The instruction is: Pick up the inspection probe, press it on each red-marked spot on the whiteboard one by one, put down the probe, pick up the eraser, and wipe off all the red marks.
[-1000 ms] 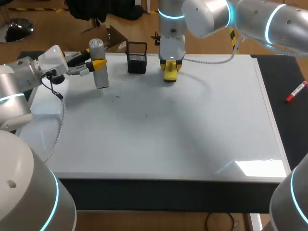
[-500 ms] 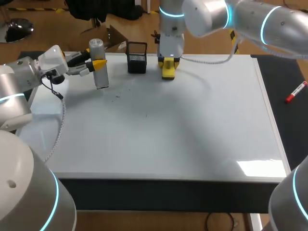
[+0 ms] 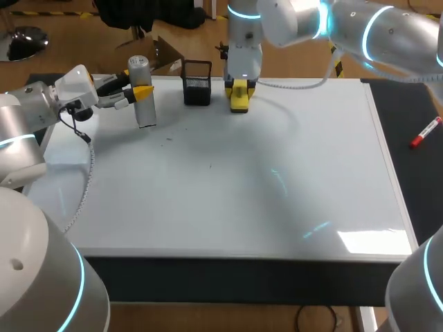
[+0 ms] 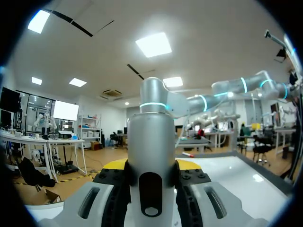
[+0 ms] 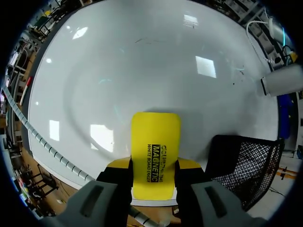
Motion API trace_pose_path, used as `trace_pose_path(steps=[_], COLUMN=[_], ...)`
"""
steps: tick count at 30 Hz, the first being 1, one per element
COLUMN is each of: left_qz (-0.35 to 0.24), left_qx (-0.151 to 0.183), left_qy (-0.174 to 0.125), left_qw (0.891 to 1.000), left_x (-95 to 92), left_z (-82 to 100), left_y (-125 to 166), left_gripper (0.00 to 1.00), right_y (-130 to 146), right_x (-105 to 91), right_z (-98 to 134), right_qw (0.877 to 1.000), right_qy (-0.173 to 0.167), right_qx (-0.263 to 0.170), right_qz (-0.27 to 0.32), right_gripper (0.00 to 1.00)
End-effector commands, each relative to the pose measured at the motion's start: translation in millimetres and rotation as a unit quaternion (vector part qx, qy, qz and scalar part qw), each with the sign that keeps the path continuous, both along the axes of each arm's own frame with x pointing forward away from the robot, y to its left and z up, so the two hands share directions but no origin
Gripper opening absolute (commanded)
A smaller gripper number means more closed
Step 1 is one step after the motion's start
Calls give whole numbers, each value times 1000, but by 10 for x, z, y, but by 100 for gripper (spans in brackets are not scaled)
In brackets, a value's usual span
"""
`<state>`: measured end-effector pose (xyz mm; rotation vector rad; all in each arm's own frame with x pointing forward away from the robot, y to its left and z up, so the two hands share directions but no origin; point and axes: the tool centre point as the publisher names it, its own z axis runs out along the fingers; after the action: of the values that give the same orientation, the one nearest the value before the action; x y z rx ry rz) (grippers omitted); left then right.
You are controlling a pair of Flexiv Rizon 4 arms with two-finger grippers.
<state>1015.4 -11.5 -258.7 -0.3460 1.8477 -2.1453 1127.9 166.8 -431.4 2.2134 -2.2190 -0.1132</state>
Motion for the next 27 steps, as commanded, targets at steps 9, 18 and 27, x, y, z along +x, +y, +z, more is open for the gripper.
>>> trace_pose_path(steps=[9,18,27], left_qz=[2,2,2], left_qx=[0,0,0], left_qy=[0,0,0], left_qw=[1000,1000,1000], left_x=[-11,-11,-11], left_z=[16,16,16], left_y=[-5,-5,-5], left_gripper=[0,0,0], right_y=[4,-34,-119], right_x=[22,-14,-11], right_z=[-76,-36,64], right_qw=[1000,1000,1000], right_qy=[5,0,-12], right_qx=[-6,-10,-8], right_qz=[1,-9,-19], right_gripper=[0,100,100])
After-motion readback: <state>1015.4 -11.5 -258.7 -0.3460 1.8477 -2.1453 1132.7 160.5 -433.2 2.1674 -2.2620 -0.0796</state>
